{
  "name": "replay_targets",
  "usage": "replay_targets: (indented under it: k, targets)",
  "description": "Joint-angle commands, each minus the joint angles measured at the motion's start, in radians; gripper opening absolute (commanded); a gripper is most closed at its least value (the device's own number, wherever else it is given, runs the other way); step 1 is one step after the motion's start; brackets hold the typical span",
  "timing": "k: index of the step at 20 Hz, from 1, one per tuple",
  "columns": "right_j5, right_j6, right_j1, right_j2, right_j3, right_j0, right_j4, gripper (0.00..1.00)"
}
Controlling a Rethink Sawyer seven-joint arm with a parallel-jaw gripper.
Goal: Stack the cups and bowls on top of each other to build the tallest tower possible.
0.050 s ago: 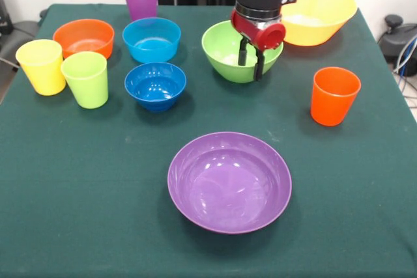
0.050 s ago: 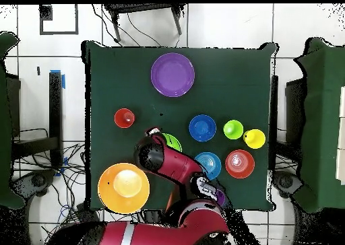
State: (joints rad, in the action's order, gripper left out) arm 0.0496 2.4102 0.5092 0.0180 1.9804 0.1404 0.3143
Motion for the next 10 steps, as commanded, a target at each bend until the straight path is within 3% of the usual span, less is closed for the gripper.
replay_targets:
  k: [1, 10]
  targets:
    - [-0.039, 0.098, 0.002, -0.06, -0.048, -0.029, -0.006, 1.0]
    - [-0.058, 0.097, 0.022, -0.049, -0.04, -0.038, -0.002, 1.0]
